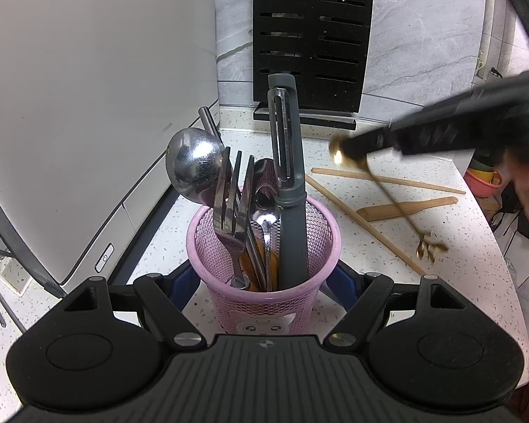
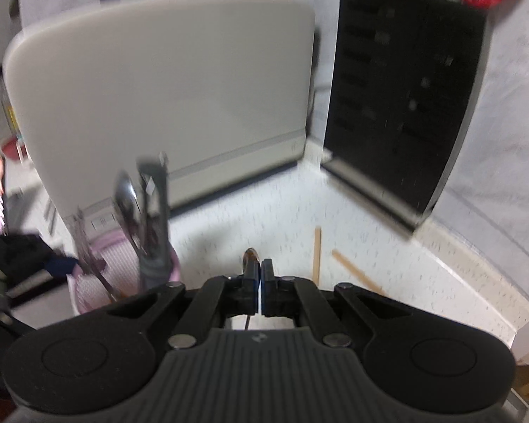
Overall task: Organize utensils
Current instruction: 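Lift the gold spoon with the right gripper and lower it into the cup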
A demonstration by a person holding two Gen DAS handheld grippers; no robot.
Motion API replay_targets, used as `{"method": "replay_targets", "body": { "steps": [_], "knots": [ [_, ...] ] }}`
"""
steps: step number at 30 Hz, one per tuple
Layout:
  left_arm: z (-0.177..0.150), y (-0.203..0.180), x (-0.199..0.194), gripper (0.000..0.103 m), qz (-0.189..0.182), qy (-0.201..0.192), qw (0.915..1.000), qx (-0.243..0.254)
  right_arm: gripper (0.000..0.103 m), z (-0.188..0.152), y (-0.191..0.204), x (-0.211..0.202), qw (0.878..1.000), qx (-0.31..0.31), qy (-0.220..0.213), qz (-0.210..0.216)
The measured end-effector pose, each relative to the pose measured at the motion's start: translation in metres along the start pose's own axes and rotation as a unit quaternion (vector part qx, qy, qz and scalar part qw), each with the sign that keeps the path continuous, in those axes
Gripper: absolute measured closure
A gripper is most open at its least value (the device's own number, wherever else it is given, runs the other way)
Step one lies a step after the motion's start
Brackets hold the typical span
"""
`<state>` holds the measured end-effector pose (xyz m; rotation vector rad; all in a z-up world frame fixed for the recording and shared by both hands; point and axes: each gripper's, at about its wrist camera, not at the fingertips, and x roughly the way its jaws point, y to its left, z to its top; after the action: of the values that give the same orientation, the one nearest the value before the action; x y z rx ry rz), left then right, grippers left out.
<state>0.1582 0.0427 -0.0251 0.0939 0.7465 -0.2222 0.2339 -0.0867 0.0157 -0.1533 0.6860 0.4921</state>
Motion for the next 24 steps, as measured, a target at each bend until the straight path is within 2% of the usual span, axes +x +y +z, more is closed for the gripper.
{"method": "replay_targets", "body": {
  "steps": [9,17,24],
  "knots": [
    [-0.001,0.002,-0.001,0.014,0.001,0.003,1.0000,-0.001,0.103,0.011,0.013,-0.042,0.993,0.018,-0.110,0.037],
    [0.001,0.002,0.000,0.014,0.001,0.006,1.0000,-0.002,0.103,0.012,0.033,-0.058,0.978,-0.004,-0.200,0.058],
    [0.001,0.004,0.000,0.014,-0.004,0.006,1.0000,-0.005,0.103,0.009,0.058,-0.034,0.973,-0.034,-0.217,0.065]
  ]
}}
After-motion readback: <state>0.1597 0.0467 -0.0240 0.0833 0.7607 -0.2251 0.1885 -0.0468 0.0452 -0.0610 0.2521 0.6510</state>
